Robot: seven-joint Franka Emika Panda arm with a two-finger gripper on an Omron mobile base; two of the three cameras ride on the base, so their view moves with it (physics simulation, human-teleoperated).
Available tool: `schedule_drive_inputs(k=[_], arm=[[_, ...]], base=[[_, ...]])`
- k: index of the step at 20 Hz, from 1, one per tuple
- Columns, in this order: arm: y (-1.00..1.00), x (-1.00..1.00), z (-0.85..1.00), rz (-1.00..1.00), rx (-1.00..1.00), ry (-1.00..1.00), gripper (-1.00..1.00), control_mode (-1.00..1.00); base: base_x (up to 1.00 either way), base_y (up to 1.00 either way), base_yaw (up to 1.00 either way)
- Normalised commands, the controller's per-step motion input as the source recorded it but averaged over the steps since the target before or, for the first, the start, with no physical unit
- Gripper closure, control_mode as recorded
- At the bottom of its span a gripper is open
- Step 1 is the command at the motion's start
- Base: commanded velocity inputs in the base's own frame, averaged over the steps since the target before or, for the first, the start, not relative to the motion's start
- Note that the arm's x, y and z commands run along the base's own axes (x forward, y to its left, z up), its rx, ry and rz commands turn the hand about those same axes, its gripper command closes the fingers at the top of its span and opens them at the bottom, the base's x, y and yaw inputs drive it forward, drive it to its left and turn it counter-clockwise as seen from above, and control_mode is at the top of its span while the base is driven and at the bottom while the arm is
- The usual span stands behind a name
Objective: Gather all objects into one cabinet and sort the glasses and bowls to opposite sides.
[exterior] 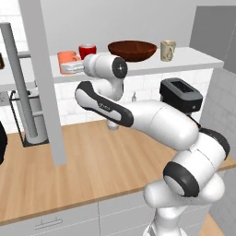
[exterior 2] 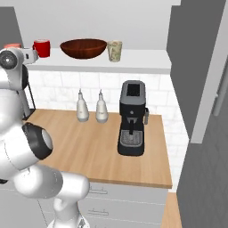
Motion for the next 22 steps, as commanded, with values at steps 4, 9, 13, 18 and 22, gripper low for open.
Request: schedule_drive_inputs(k=[4,9,13,18,22], arm=[[0.21,0.22,-0.03,-0.06,0.00,0.00,1.00,-1.00],[0.01,0.18,-0.07,-0.05,0.00,0.00,1.00,-1.00],[0.07,0.15,-0.03,-0.04,0.00,0.00,1.00,-1.00],[0.10,0.16,0.00,-0.01,0.00,0.00,1.00,-1.00],[0.09,0.23,0.00,0.00,0.00,0.00,1.00,-1.00]], base=[[0.00,0.00,0.00],[0.00,0.00,0.00],[0.00,0.00,0.00],[0.00,0.00,0.00],[0.00,0.00,0.00]])
